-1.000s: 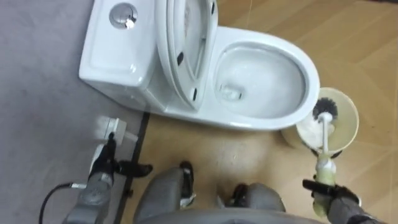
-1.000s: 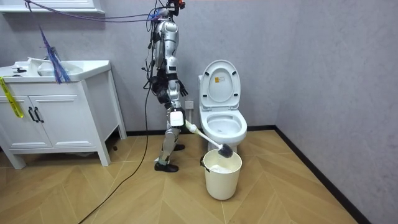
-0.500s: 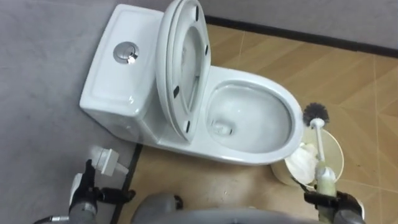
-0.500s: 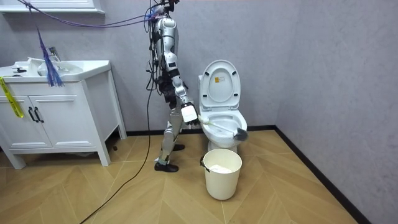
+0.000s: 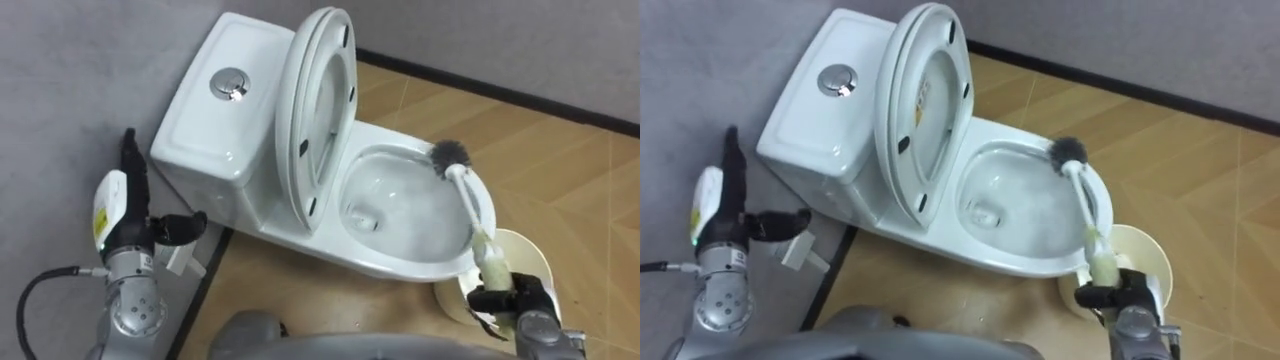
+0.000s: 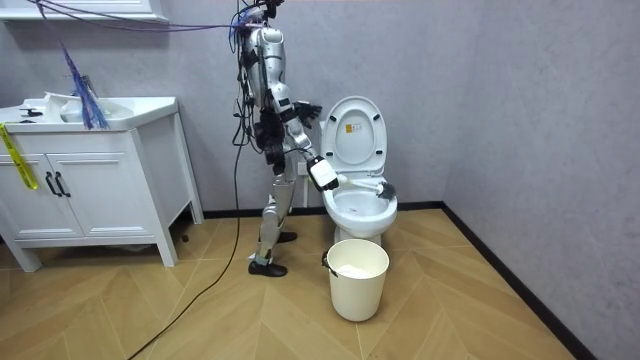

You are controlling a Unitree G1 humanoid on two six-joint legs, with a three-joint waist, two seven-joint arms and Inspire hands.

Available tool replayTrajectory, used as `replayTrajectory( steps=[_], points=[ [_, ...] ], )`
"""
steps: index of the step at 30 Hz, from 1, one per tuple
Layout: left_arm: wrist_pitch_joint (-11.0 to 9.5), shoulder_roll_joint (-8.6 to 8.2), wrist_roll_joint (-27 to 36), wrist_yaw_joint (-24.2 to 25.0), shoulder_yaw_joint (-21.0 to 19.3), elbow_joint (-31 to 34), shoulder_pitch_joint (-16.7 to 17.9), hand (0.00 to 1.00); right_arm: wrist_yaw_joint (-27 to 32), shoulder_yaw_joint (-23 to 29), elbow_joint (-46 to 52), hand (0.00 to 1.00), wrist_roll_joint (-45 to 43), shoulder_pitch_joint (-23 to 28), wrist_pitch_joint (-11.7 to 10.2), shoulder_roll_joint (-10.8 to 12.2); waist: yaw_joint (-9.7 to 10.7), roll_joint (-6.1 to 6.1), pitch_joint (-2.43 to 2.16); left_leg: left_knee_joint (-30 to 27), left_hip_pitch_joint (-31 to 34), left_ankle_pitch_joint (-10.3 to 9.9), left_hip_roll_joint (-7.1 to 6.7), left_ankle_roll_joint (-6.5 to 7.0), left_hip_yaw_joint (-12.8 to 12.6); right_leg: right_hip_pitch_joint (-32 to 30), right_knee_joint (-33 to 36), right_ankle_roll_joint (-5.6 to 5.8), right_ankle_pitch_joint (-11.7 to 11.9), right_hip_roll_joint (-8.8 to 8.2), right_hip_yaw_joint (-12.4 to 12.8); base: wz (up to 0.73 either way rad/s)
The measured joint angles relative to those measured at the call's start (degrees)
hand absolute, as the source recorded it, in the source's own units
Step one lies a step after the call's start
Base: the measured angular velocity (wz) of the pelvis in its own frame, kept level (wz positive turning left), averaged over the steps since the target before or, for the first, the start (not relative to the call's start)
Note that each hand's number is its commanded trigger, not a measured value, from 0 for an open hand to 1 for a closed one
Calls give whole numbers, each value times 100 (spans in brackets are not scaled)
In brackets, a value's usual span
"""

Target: Brush toilet

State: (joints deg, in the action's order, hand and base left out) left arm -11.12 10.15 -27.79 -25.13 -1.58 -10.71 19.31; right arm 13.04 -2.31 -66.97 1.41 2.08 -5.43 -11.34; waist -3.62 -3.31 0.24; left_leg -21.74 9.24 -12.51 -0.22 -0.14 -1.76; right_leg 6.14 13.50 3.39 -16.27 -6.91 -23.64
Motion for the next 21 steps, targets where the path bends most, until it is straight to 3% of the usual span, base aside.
replayTrajectory(
  steps=[6, 12, 16, 21],
  points=[
    [-71, 3, -51, -319, 234, 686, -76, 0, -254, -137, -65, 100, -166, -24, 3, 7, 2, 62, 14, 2, 4, 0, -20, 0, 17, -2, -9, 0, 0, -13, 3, 1],
    [-106, 88, -184, -403, 608, 686, -377, 0, -422, -158, -317, 100, -406, -58, -59, -6, 93, 65, 21, 10, -5, 1, -45, 0, 40, 57, -98, 0, 0, -8, 28, 3],
    [-113, 111, -280, -391, 717, 654, -450, 0, -451, -154, -542, 100, -620, -72, -77, -18, 193, 124, 62, 18, -37, 1, -41, 0, 22, 74, -98, 1, 0, -11, 27, -2],
    [-113, 156, -319, -175, 860, 606, -438, 0, -455, -153, -740, 100, -682, -22, -66, -17, 181, 140, 67, 66, -94, 1, -18, 0, -48, 69, -96, 0, 0, -11, 119, -9]
  ],
)
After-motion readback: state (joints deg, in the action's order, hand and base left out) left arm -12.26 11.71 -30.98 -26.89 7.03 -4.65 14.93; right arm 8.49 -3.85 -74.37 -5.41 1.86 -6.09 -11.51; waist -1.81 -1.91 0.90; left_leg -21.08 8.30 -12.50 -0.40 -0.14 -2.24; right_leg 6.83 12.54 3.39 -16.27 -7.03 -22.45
